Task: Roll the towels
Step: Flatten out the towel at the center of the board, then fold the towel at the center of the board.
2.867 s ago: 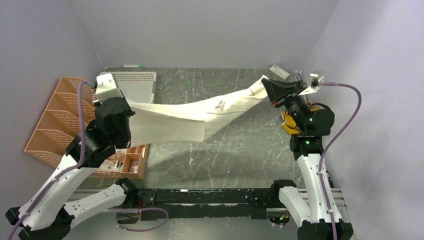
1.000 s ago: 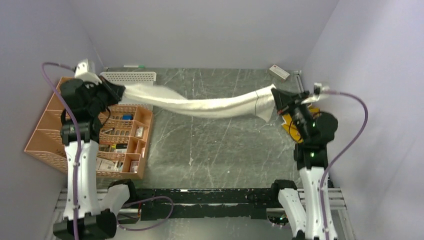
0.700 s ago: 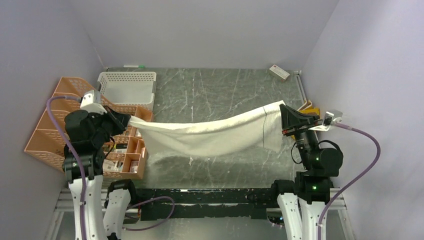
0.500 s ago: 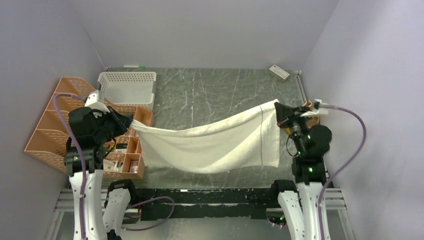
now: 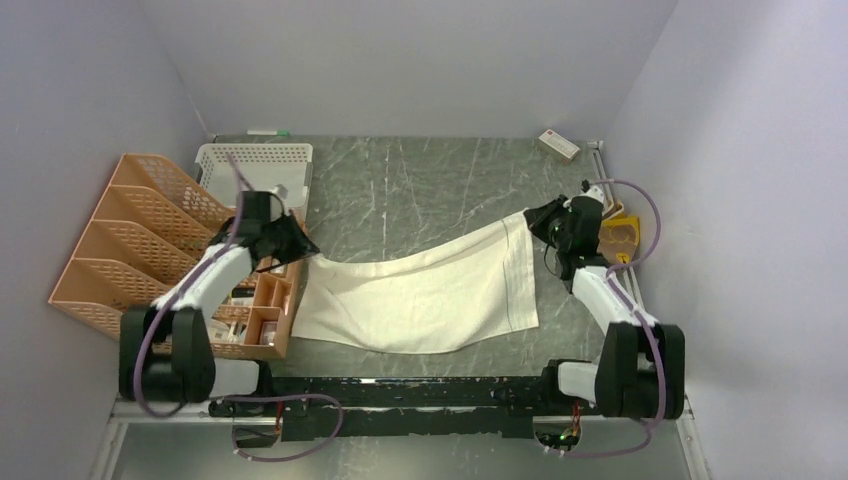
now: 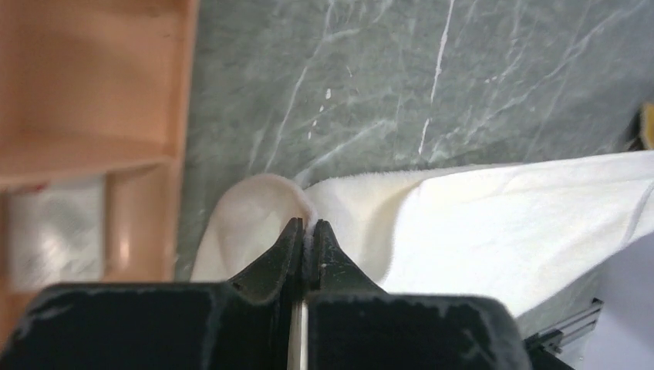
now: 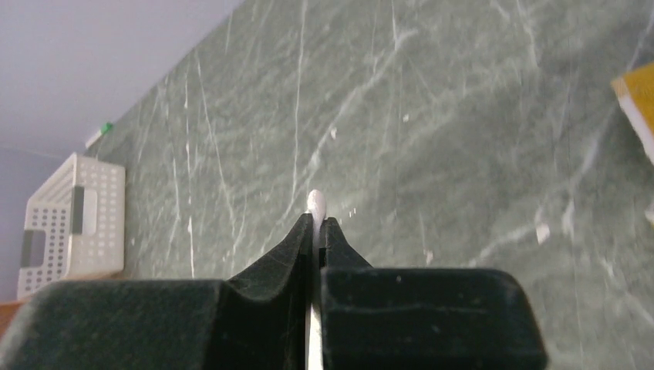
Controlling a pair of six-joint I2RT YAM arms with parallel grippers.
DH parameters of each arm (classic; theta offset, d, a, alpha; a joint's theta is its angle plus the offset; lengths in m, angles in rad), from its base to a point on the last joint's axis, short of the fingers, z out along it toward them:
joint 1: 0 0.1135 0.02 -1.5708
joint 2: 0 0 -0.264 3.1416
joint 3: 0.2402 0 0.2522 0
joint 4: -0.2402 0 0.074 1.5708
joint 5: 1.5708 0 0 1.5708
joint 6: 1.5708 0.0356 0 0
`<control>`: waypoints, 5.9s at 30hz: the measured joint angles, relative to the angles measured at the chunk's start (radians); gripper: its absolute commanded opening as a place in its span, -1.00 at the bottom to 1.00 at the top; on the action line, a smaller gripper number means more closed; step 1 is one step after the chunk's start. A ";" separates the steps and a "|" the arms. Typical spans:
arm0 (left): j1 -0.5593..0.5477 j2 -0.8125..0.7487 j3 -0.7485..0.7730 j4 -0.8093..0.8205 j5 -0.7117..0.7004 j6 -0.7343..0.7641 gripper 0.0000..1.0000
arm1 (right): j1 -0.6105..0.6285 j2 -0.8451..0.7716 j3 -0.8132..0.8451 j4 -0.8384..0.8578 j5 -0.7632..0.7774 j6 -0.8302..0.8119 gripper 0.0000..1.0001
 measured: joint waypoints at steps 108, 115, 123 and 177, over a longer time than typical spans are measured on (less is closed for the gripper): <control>-0.272 0.616 0.591 0.192 -0.295 0.248 0.89 | -0.229 0.232 -0.112 0.062 -0.086 0.032 0.60; -0.208 0.782 0.655 0.225 -0.148 0.338 0.61 | -0.113 0.124 0.005 -0.093 0.035 -0.065 0.63; -0.113 0.866 0.706 0.237 -0.089 0.356 0.66 | -0.106 0.172 0.169 -0.070 0.051 -0.084 0.62; -0.201 1.028 0.865 0.309 -0.454 0.377 -0.62 | -0.100 0.167 0.166 -0.063 -0.047 -0.119 0.61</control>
